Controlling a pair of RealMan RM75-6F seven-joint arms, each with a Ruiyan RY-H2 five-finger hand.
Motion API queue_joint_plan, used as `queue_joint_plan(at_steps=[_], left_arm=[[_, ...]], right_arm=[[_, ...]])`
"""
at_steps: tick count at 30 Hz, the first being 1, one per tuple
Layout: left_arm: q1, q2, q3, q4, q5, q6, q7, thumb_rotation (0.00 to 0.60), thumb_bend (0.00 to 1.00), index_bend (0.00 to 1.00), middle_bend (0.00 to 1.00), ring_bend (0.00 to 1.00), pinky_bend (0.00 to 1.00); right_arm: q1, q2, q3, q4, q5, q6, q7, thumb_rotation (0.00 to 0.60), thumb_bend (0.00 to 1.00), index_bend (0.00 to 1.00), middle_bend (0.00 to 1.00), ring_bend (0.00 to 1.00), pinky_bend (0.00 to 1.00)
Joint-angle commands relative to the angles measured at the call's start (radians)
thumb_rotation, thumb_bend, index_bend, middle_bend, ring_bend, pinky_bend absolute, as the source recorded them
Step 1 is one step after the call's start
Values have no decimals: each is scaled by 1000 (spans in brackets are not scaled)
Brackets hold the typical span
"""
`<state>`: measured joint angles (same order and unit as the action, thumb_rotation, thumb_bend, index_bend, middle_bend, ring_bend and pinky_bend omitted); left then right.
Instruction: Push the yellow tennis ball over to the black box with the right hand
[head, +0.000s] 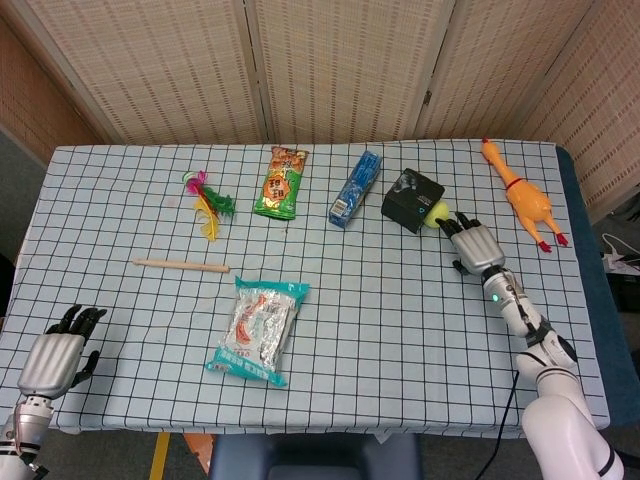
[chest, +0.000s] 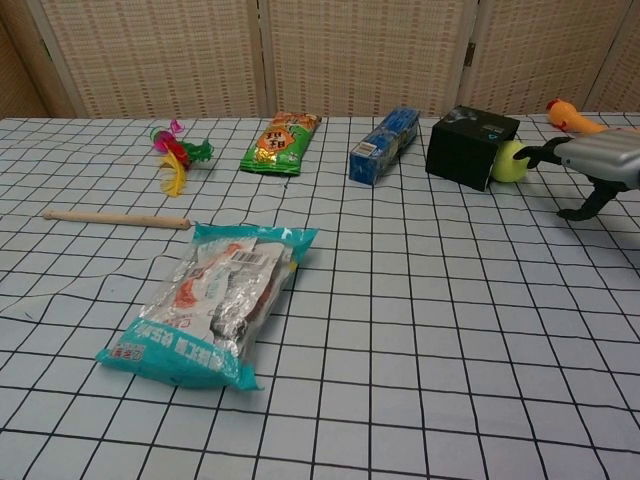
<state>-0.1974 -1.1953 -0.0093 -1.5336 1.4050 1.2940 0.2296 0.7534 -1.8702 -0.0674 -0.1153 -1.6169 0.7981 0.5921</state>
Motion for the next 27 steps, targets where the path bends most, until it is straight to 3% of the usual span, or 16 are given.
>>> queue_joint_plan(at_steps=[1, 4, 27], left_arm=[[0, 0, 0, 0, -1, -1, -1, 600, 477, 151, 136, 61, 346], [0, 1, 0, 1, -1, -1, -4, 600, 478, 151, 136, 61, 346], [0, -2, -10, 7, -26, -5, -2, 600, 477, 150, 138, 61, 346]], right_arm=[[2, -1, -4, -1, -4, -5, 16, 600, 226, 1, 39, 0, 164], [3, -1, -6, 1, -5, -2, 27, 600, 220, 0, 1, 0, 144], [56, -30, 17, 7, 18, -82, 25, 600, 219, 0, 0, 0, 158]])
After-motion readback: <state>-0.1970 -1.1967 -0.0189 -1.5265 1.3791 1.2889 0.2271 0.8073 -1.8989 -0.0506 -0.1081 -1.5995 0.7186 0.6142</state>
